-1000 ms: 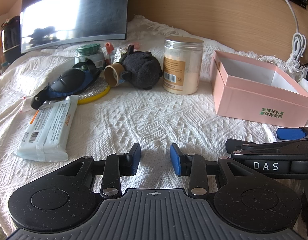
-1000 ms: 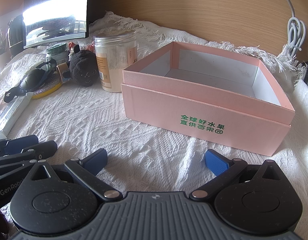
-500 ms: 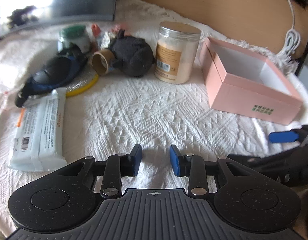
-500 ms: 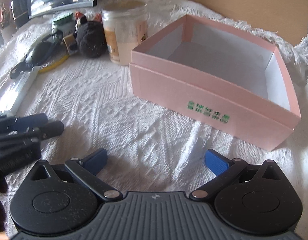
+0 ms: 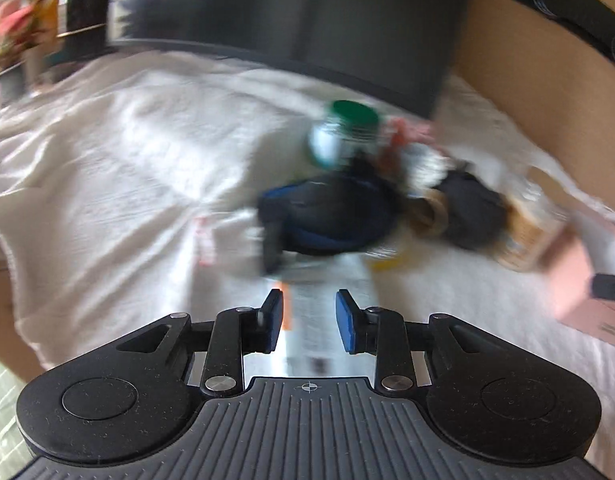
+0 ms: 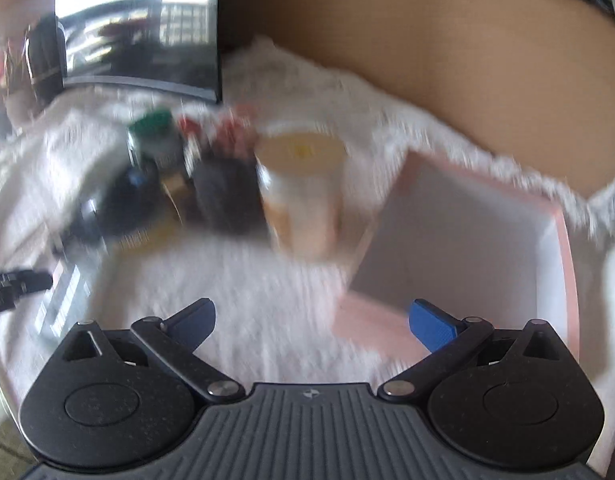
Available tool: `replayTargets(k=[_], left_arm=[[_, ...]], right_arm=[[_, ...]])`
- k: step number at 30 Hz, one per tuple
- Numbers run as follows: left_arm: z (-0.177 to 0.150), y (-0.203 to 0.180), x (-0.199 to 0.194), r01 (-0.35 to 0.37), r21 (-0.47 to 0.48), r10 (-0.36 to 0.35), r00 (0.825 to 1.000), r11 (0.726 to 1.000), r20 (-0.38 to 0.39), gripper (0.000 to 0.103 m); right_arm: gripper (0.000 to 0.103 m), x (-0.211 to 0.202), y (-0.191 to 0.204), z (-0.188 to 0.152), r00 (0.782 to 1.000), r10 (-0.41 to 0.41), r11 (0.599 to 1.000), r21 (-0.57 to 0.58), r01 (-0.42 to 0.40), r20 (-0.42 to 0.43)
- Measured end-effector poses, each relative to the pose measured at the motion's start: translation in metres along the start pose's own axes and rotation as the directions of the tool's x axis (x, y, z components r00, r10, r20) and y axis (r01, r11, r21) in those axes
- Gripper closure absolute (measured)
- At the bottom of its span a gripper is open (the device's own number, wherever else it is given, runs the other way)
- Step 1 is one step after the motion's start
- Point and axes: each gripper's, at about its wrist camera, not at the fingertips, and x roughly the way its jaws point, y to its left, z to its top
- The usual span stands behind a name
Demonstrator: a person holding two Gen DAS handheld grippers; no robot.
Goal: Organize soft objects
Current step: 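Move the left tool down to the white medicine packet, then close the left tool on the white medicine packet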
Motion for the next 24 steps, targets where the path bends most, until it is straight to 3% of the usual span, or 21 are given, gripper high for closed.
replayTargets(k=[5,7,9,12,15,19,24], left_arm=[[0.000,-0.002,0.031,0.021,-0.006,-0.022,0.993,1.000,-0.112,0.069],[-0.003,-0.008,0.036,0.048,-0.005,-0.048,0.992,0.999,-0.114,0.057],[-0.005,-0.014,0.040,0.085,0.017,-0.082,0.988,0.996,-0.131,0.036],[-0.007,-0.030,0.046,0.115,0.093,-0.097,0.979,0.989,-0.178,0.014],[-0.012,-0.042,0.053,0.051,0.141,-0.024,0.983,0.989,-0.182,0.011],[-0.013,-0.043,0.061,-0.023,0.116,0.037,0.991,0.993,-0.127,0.011],[-0.009,-0.046,0.064,-0.005,0.167,0.032,0.988,0.986,-0.154,0.011]], right_arm=[[0.000,0.006,0.021,-0.002,1.000,0.025,0.999,-0.044,-0.025,-0.004],[0.000,0.011,0.027,-0.013,0.999,0.025,0.997,-0.071,-0.027,-0.025],[0.000,0.015,0.030,-0.022,0.999,0.020,0.996,-0.082,-0.023,-0.039],[0.000,0.017,0.028,-0.036,0.997,0.031,0.997,-0.065,-0.035,-0.068],[0.000,0.019,0.023,-0.045,0.995,0.040,0.999,-0.031,-0.043,-0.088],[0.000,0.016,0.018,-0.051,0.997,0.025,0.999,-0.033,-0.028,-0.071],[0.000,0.010,0.021,-0.058,0.999,0.012,0.997,-0.079,-0.015,-0.037]])
